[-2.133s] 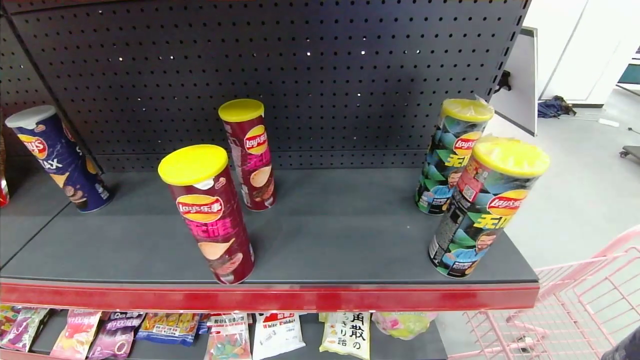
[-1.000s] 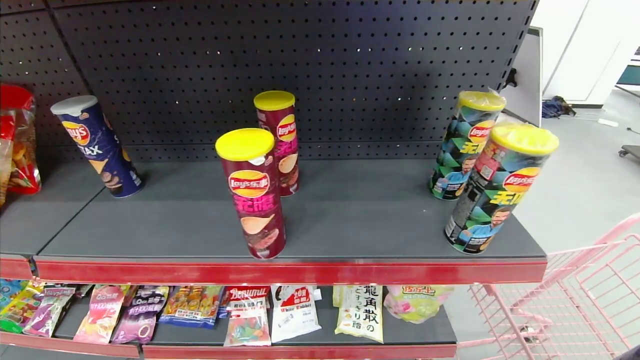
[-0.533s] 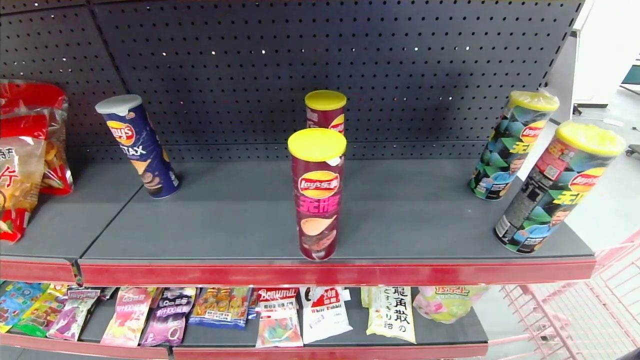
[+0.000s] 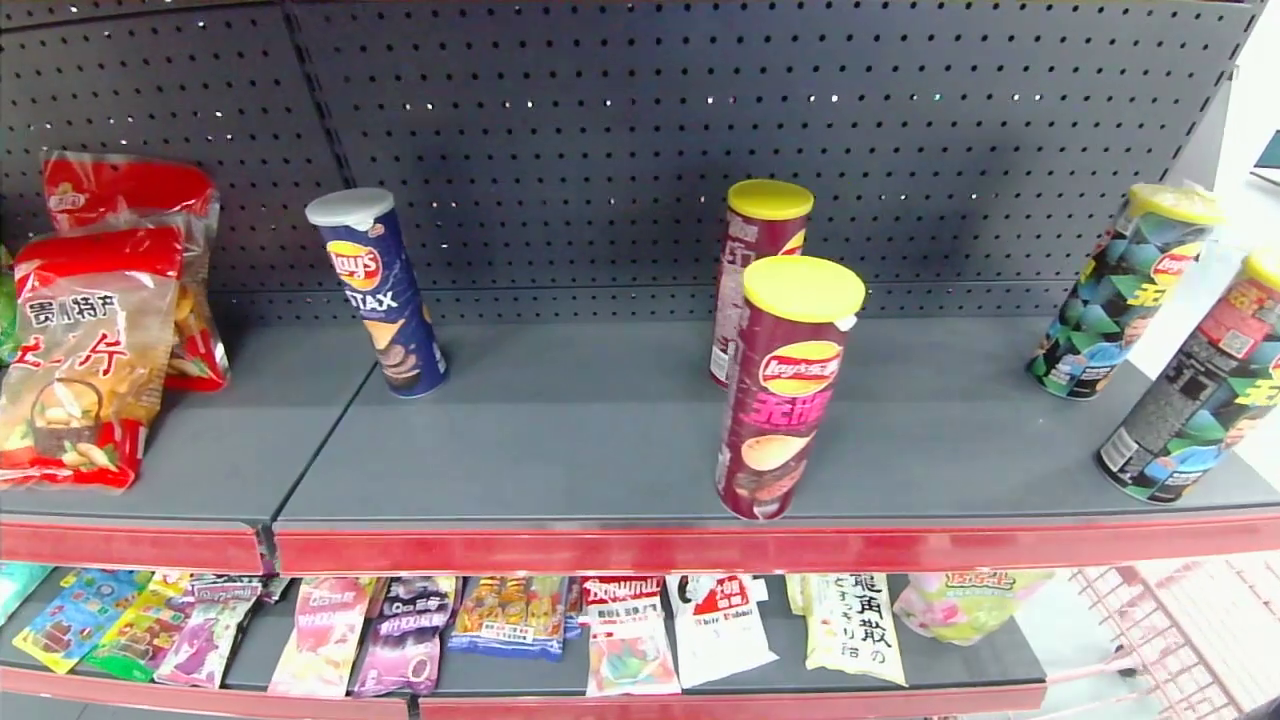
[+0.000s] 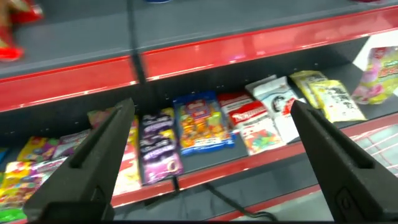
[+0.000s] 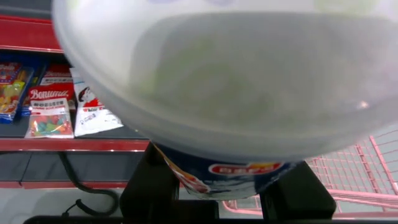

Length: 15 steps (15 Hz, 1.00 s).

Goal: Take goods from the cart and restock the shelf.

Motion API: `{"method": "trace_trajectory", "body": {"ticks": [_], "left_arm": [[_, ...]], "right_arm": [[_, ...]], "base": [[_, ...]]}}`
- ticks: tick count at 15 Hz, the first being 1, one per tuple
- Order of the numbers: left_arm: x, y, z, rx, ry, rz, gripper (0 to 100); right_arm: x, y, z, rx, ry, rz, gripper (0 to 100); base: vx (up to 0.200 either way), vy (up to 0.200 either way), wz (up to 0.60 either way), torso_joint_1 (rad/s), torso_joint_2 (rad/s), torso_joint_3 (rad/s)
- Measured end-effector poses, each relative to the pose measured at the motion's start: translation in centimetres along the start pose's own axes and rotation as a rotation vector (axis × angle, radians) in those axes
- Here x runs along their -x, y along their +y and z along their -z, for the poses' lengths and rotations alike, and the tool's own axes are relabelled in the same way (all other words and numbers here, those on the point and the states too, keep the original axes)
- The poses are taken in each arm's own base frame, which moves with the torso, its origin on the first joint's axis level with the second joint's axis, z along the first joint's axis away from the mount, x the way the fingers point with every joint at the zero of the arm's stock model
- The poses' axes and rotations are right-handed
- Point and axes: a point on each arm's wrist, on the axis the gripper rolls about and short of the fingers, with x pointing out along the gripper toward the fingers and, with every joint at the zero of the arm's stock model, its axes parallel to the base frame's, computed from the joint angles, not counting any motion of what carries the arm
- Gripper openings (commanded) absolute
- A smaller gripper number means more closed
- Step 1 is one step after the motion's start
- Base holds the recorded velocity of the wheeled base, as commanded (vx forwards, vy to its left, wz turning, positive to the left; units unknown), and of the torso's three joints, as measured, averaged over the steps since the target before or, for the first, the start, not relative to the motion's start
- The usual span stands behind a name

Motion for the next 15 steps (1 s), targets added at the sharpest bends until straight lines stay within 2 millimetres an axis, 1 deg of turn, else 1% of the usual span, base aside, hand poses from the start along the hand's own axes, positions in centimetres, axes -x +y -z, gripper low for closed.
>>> {"method": "trace_trajectory", "body": {"ticks": [7, 15], "left_arm": [[0.0, 0.0, 0.01, 0.0, 0.001, 0.0, 100], [0.0, 0.0, 0.01, 0.0, 0.001, 0.0, 100]], "right_arm": [[0.06, 0.01, 0.12, 0.002, -0.003, -0.001, 0], [0.23, 0.06, 0.86, 0.005, -0.008, -0.006, 0]], "base": [[0.0, 0.2, 0.0, 0.0, 0.0, 0.004], [0.0, 0.2, 0.0, 0.003, 0.0, 0.003]]}}
